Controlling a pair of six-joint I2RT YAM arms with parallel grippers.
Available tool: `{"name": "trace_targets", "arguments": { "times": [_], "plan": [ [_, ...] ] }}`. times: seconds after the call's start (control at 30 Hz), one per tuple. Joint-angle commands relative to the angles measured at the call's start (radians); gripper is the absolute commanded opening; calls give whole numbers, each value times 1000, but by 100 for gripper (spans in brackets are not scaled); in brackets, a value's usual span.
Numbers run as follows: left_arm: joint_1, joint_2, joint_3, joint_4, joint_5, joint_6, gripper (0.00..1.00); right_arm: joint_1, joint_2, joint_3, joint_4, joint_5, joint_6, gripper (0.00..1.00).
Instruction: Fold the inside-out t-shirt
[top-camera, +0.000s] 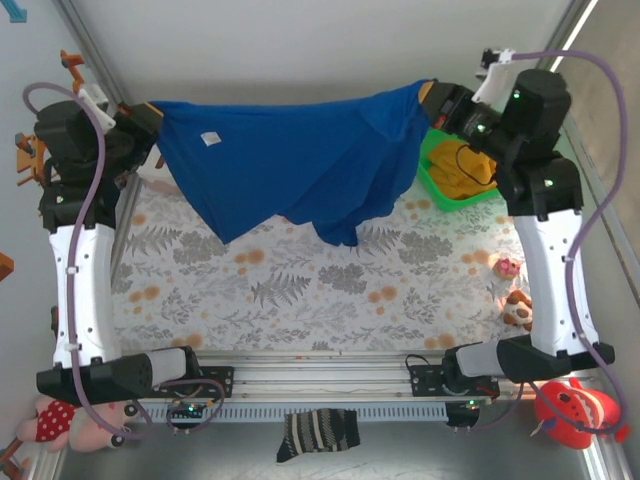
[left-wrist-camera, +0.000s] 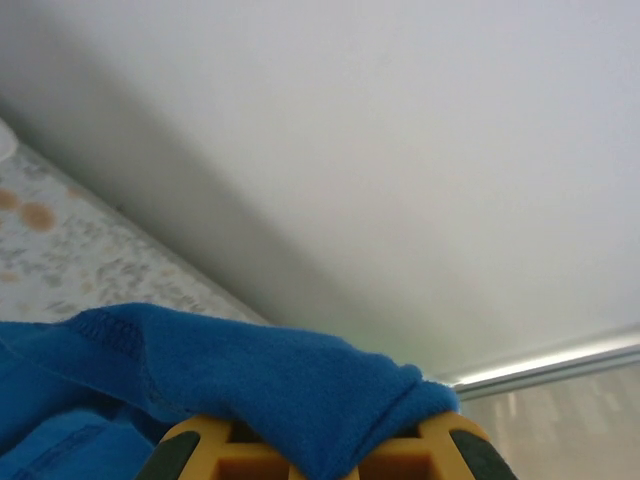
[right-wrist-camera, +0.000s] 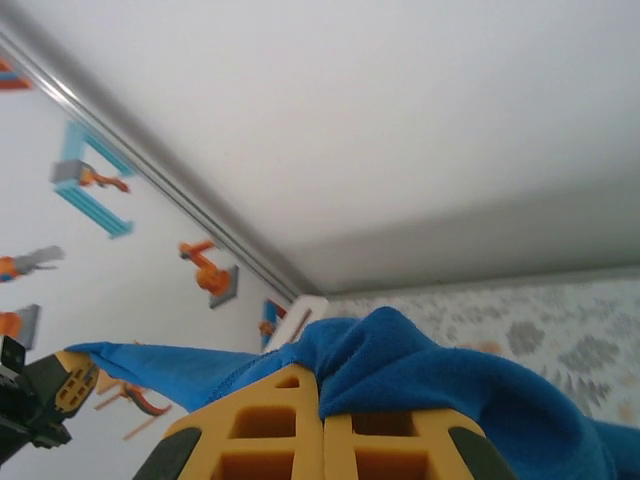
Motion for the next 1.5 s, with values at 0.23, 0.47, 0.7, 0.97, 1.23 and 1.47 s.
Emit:
{"name": "trace_targets", "arguments": {
  "times": [0.23,0.47,0.7,0.97,1.23,1.47],
  "plan": [
    [10,66,50,52,29,-46,0,-10,58,173,4,15,-43,0],
    [9,257,42,80,16,-24,0,-17,241,171,49,8,-50,0],
    [12,494,267,108,41,-102,0,-32,568,417,191,-133,55,0],
    [3,660,921,-145,33,-87,0,-88,653,612,419,-180,279,0],
    [-47,445,451,-101,67,-3,0,-109,402,-25,551,-236,258,0],
    [-104,68,-440,98,16,21,0,-108,282,-791,775,-230,241,0]
  ]
}}
